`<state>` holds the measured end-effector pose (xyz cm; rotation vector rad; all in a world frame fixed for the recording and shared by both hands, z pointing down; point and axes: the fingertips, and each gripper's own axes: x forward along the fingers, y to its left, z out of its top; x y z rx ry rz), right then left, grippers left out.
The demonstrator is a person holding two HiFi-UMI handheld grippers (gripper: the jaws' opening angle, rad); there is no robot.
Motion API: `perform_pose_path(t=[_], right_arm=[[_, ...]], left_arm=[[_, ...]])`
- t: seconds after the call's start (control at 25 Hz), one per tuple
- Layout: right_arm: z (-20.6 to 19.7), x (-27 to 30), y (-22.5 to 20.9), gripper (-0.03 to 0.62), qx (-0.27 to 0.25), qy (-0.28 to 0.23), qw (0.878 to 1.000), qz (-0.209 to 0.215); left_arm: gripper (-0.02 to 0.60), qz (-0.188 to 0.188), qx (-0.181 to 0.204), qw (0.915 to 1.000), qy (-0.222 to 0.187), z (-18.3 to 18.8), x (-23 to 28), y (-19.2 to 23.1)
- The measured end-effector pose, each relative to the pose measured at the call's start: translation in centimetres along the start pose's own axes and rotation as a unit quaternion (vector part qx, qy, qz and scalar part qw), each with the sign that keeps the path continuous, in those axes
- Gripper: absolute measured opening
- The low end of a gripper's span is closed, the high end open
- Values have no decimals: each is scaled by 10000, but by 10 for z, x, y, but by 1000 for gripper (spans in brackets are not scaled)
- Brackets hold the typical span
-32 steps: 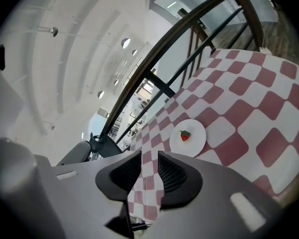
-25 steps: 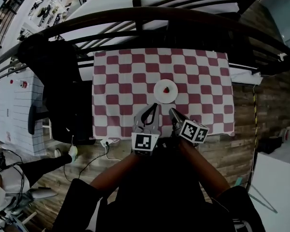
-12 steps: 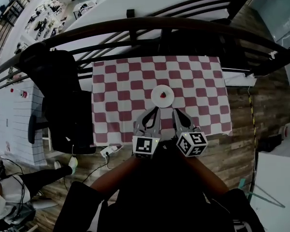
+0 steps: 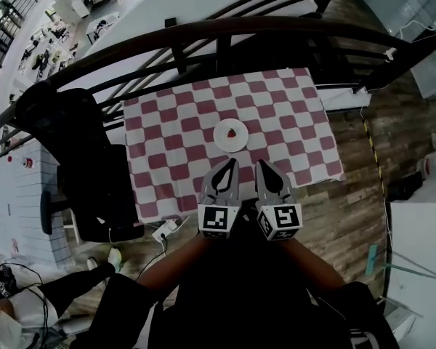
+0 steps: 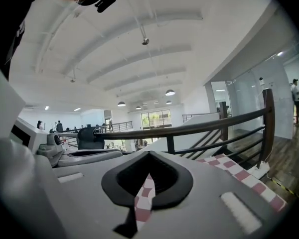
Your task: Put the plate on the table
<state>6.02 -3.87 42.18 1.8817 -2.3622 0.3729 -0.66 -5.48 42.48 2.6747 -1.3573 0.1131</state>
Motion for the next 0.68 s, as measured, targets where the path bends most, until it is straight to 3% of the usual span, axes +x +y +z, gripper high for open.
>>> perform_pose_path(t=[0.48,0.68], right_arm=[[-22,-10,23,-3,-206,284,9994,-17],[-15,3,20,-3,-378,245,9990,52]], left_arm=[[9,-100,80,9999,105,-3,-18,-5],[9,-148,333,9993,26,1,-4,-6]])
